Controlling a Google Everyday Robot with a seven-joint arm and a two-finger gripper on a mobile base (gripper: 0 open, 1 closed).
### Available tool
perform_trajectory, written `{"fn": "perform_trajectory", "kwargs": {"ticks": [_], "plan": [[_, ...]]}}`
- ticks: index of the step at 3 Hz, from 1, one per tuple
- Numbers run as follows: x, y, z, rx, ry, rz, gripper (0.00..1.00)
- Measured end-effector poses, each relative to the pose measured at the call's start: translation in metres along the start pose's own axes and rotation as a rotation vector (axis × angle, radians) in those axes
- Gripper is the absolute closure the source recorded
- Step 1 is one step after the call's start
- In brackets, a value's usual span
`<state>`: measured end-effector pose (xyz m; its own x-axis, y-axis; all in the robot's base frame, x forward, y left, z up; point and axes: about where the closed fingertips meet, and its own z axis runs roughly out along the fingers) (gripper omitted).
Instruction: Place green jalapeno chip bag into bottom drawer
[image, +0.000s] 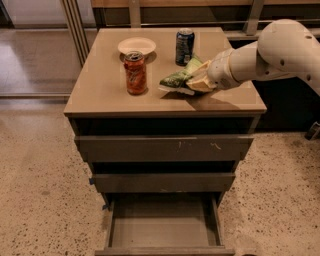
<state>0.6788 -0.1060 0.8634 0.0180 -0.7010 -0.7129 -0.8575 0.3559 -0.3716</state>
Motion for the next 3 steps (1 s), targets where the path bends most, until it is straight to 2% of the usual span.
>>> {"fn": "perform_trajectory", "kwargs": {"ticks": [1,2,3], "plan": [[-0.025,0.010,-0.028,-0.044,-0.062,-0.088,1.00],[-0.048,0.036,-0.068,-0.130,-0.132,-0.187,1.00],[-0.068,0.066,-0.114,-0.238,-0.219,-0.258,1.00]]}}
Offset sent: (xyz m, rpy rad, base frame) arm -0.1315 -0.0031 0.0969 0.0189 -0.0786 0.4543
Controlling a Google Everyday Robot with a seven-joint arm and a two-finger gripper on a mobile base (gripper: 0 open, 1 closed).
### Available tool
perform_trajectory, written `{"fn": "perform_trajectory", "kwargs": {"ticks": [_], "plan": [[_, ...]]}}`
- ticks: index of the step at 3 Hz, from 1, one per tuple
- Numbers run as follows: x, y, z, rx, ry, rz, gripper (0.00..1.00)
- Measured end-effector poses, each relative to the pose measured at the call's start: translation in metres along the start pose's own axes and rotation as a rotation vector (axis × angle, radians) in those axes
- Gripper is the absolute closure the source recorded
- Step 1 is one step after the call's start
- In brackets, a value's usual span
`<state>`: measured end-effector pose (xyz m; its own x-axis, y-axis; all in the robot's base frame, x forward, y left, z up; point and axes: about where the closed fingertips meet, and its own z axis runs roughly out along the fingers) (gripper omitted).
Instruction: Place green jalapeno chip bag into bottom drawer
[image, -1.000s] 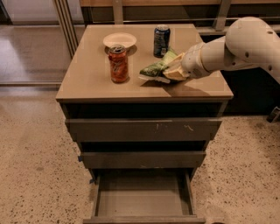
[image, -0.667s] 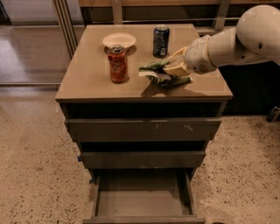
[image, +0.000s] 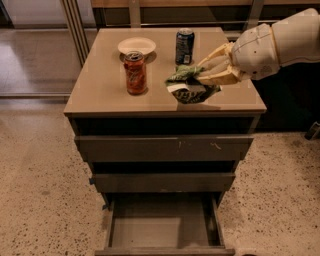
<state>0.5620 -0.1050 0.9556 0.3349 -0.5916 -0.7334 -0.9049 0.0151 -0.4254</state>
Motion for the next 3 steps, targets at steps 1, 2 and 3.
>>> {"fn": "perform_trajectory", "kwargs": {"ticks": [1,2,3], "plan": [[-0.003,0.021,0.001,-0.083,-0.010,-0.001,1.00],[-0.010,0.026,0.003,-0.119,-0.017,-0.029,1.00],[-0.030,0.056,-0.005,-0.210,-0.058,-0.073,1.00]]}}
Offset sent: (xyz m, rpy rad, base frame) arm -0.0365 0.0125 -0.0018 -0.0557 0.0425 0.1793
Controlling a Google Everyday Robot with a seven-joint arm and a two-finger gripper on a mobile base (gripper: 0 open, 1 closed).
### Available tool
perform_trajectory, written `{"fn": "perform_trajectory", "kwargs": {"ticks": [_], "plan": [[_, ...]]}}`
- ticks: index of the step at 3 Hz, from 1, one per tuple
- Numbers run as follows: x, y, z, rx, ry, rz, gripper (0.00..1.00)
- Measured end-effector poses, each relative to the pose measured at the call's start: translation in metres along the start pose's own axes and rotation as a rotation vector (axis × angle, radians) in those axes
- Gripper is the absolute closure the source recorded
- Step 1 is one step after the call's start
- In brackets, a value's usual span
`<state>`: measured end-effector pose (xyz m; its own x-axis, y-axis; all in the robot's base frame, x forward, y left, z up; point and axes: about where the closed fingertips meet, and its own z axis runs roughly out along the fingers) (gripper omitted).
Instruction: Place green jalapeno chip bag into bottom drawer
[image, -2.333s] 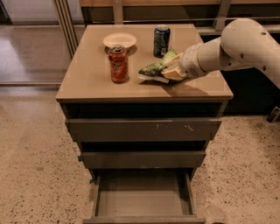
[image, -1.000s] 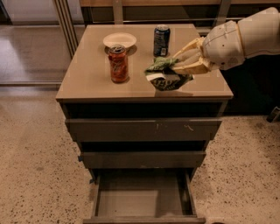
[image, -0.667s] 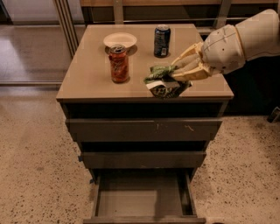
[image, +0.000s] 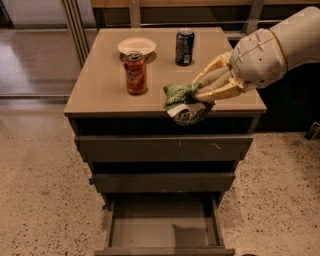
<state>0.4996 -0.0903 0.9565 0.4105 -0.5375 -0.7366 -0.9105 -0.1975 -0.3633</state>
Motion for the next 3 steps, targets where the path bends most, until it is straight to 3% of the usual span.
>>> {"fn": "perform_trajectory", "kwargs": {"ticks": [1,2,3], "plan": [[-0.027,0.049,-0.006,-0.114,-0.050,-0.012,1.00],[-0.013,0.095,0.002,-0.170,-0.035,-0.028,1.00],[0.047,0.134,0.040,-0.206,-0.005,-0.009,1.00]]}}
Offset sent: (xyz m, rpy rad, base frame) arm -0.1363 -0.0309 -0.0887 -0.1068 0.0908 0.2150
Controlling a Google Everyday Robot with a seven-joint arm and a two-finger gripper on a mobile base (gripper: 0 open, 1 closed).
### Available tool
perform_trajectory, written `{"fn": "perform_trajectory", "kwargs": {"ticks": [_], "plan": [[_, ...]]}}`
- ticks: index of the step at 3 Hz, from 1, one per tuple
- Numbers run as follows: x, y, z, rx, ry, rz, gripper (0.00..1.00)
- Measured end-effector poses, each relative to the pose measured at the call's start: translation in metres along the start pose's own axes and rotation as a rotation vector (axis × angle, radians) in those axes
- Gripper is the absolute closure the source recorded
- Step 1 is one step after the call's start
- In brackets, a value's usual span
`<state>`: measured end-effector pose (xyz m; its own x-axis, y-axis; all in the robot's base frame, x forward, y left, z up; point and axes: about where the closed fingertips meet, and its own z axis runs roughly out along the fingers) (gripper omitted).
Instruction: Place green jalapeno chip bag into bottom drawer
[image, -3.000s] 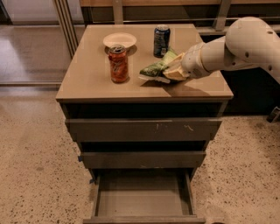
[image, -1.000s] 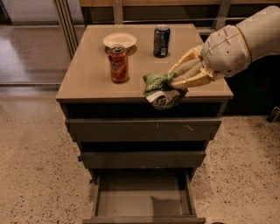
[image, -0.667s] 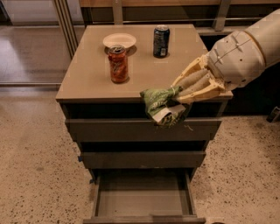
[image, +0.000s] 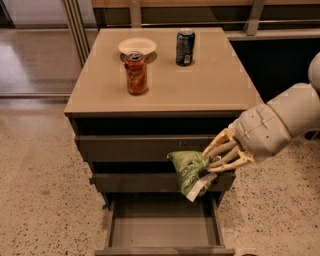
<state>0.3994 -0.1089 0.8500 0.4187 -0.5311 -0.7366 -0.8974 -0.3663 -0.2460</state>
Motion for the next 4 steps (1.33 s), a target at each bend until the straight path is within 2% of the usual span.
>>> {"fn": "perform_trajectory", "kwargs": {"ticks": [1,2,3,4], "plan": [[0.060,0.031,0.045,-0.067,0.028,0.068,1.00],[0.070,0.038,0.054,-0.083,0.033,0.079,1.00],[0.078,0.039,0.059,-0.068,0.059,0.074,1.00],[0.137,0.069,0.095,-0.047,0.079,0.071,1.00]]}}
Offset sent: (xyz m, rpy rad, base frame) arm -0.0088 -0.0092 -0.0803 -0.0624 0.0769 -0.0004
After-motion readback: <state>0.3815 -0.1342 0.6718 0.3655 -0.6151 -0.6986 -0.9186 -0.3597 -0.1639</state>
